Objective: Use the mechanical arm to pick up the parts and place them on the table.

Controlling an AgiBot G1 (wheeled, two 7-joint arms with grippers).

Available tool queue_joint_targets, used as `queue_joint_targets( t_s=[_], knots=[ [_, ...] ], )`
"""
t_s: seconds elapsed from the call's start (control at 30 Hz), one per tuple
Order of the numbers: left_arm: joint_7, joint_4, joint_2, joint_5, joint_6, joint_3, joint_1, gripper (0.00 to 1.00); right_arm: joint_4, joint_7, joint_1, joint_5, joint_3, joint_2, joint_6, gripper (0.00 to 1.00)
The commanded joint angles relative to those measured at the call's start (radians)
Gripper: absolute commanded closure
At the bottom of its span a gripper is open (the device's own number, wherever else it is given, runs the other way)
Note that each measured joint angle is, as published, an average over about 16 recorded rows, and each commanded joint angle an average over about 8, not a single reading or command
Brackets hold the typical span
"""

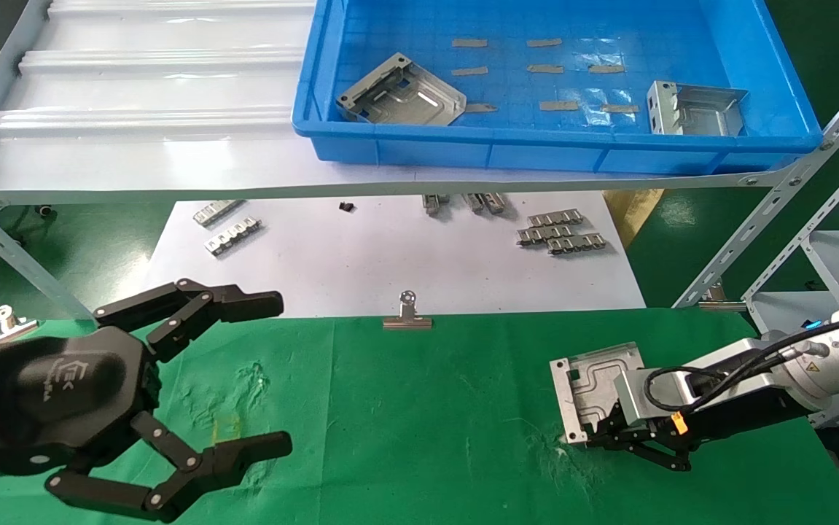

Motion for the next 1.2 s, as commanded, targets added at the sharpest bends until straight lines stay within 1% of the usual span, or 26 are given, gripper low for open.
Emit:
queue_joint_targets(
  t_s=[0.03, 0.07, 0.1, 0.27, 0.33, 0.37, 0.53, 0.63, 0.73, 0.97, 1.03, 1.2],
  knots=[
    [0.000, 0.000, 0.000, 0.000, 0.000, 0.000, 0.000, 0.00, -0.036, -0.022, 0.005, -0.003, 0.000, -0.014, 0.007, 0.95],
    [0.000, 0.000, 0.000, 0.000, 0.000, 0.000, 0.000, 0.00, -0.048, -0.029, 0.004, -0.002, 0.001, -0.020, 0.007, 0.89],
    [0.000, 0.000, 0.000, 0.000, 0.000, 0.000, 0.000, 0.00, -0.060, -0.036, 0.003, -0.002, 0.001, -0.025, 0.006, 0.81],
    [0.000, 0.000, 0.000, 0.000, 0.000, 0.000, 0.000, 0.00, -0.111, -0.069, -0.003, 0.000, 0.002, -0.053, 0.010, 0.21],
    [0.000, 0.000, 0.000, 0.000, 0.000, 0.000, 0.000, 0.00, -0.128, -0.083, -0.006, -0.001, 0.002, -0.064, 0.018, 0.05],
    [0.000, 0.000, 0.000, 0.000, 0.000, 0.000, 0.000, 0.00, -0.135, -0.090, -0.007, -0.002, 0.002, -0.069, 0.023, 0.01],
    [0.000, 0.000, 0.000, 0.000, 0.000, 0.000, 0.000, 0.00, -0.166, -0.127, -0.005, -0.010, -0.002, -0.088, 0.044, 0.00],
    [0.000, 0.000, 0.000, 0.000, 0.000, 0.000, 0.000, 0.00, -0.179, -0.144, 0.002, -0.011, -0.002, -0.093, 0.039, 0.00],
    [0.000, 0.000, 0.000, 0.000, 0.000, 0.000, 0.000, 0.00, -0.188, -0.155, 0.016, -0.008, 0.000, -0.091, 0.011, 0.00],
    [0.000, 0.000, 0.000, 0.000, 0.000, 0.000, 0.000, 0.00, -0.180, -0.144, 0.047, 0.021, 0.013, -0.081, -0.101, 0.00],
    [0.000, 0.000, 0.000, 0.000, 0.000, 0.000, 0.000, 0.00, -0.174, -0.131, 0.049, 0.041, 0.023, -0.077, -0.115, 0.00],
    [0.000, 0.000, 0.000, 0.000, 0.000, 0.000, 0.000, 0.00, -0.167, -0.114, 0.049, 0.071, 0.038, -0.070, -0.124, 0.00]
  ],
)
